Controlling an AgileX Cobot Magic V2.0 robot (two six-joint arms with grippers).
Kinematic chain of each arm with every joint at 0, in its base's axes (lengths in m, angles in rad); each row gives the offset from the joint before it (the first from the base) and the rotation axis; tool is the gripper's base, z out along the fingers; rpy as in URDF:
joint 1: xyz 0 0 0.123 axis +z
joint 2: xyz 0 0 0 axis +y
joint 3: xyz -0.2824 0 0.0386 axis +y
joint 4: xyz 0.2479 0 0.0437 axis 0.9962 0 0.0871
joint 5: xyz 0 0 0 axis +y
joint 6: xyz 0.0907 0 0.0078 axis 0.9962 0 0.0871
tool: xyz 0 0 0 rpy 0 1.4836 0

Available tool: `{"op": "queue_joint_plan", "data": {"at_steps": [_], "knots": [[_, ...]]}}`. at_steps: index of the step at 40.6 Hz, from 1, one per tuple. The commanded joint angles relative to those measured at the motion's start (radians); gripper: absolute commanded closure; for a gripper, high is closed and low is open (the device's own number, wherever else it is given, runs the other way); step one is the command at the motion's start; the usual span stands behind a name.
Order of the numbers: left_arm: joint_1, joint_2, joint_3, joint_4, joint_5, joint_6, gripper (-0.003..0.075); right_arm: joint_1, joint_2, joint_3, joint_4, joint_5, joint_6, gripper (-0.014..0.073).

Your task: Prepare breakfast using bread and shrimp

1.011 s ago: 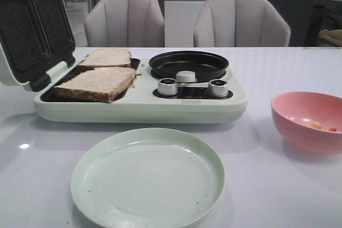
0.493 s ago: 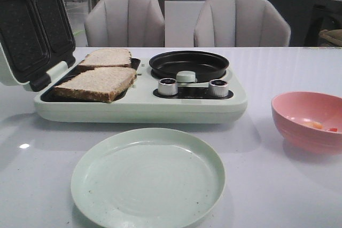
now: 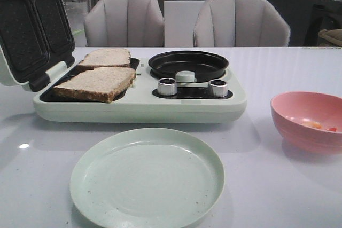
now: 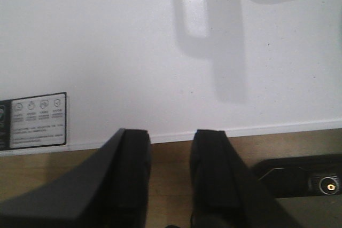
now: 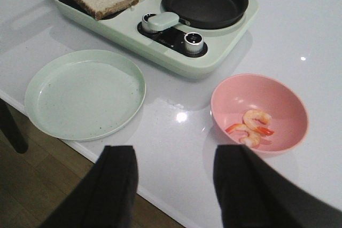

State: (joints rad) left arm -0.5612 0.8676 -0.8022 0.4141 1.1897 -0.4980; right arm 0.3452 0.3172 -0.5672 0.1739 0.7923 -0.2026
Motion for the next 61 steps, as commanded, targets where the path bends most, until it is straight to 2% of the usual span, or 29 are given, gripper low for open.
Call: {"op": "queue_joint_plan", "data": {"at_steps": [1,7,13,17,22,30,35,53,61], "knots": [[0.082,0.026,-0.032,-0.121,-0.123,0.095,0.0541,-0.008,0.009,-0.027,0.001,-0.084,-0.002,0.0154],[0.187,0.084,-0.032,-0.331,-0.198,0.267,0.0625,-0.008,0.009,-0.027,0.001,-0.084,-0.002,0.0154],[0.290,0.127,-0.032,-0.414,-0.249,0.338,0.0619,-0.008,0.009,-0.027,0.001,-0.084,-0.002,0.0154],[0.399,0.155,-0.036,-0.467,-0.283,0.389,0.0619,-0.008,0.009,-0.027,0.001,-0.084,-0.002,0.0154],[0.555,0.196,-0.057,-0.632,-0.303,0.560,0.0619,-0.008,0.009,-0.027,0.001,-0.084,-0.002,0.0154],[0.803,0.305,-0.165,-0.851,-0.308,0.752,0.0619,-0.008,0.009,-0.027,0.001,-0.084,-0.002,0.0154],[0.899,0.401,-0.258,-0.956,-0.328,0.839,0.0619,-0.008,0.009,-0.027,0.001,-0.084,-0.002,0.0154],[0.913,0.789,-0.657,-1.018,-0.367,0.859,0.0619,-0.008,0.009,-0.027,0.001,-0.084,-0.002,0.0154],[0.913,0.897,-0.812,-1.119,-0.271,0.926,0.0619,-0.008,0.009,-0.027,0.001,-0.084,-0.002,0.0154]]}}
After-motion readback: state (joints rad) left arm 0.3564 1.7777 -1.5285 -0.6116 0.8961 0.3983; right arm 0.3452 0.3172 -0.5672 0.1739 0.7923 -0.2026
